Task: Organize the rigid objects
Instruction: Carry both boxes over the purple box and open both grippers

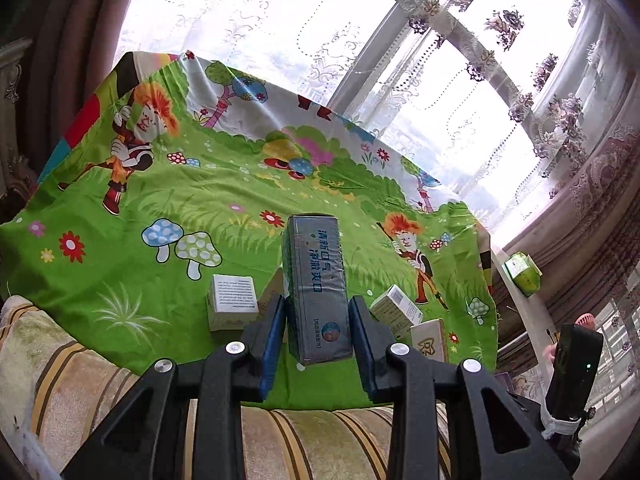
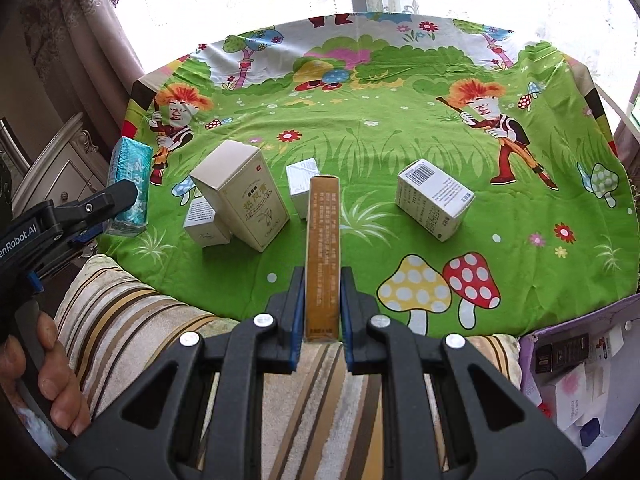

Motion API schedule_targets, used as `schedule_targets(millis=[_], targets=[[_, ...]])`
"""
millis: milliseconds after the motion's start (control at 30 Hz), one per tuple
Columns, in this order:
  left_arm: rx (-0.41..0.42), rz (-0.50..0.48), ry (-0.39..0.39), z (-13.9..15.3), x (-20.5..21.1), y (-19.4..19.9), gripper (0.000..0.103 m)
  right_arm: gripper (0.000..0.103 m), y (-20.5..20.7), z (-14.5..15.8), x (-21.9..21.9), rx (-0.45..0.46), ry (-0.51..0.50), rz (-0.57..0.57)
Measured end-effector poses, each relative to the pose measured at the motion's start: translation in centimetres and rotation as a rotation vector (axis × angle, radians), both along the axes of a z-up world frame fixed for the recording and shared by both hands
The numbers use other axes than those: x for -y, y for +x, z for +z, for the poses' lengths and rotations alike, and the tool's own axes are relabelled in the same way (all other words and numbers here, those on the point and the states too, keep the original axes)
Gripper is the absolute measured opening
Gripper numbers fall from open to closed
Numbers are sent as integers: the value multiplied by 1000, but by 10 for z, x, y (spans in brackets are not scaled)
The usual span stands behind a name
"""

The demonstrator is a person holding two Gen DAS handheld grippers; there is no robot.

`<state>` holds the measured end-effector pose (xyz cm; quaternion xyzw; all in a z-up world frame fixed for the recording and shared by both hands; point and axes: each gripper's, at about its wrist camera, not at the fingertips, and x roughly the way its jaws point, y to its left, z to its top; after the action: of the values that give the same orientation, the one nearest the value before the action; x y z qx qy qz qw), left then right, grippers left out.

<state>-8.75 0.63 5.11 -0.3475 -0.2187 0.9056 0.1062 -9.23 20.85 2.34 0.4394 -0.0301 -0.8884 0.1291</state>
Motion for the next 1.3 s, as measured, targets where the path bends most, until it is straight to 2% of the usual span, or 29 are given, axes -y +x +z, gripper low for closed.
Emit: schedule_targets(millis=[133,300,667,1033,1300], targets=[[0,-74,-13,6,-29,6,34,19,17,5,-26,-17,-34,-26],[30,-172,-25,-1,-68,13,34,19,42,6,-59,-35,-9,-71],[88,-441,-52,-10,-160,28,34,19,91,4,-164,-40,19,-288],[148,-751,-92,-20,-248,57,34,19,137,-13,-259,7,45,-488],[214,-946,-144,-34,-306,77,34,19,160,-25,-301,35,62,-587]])
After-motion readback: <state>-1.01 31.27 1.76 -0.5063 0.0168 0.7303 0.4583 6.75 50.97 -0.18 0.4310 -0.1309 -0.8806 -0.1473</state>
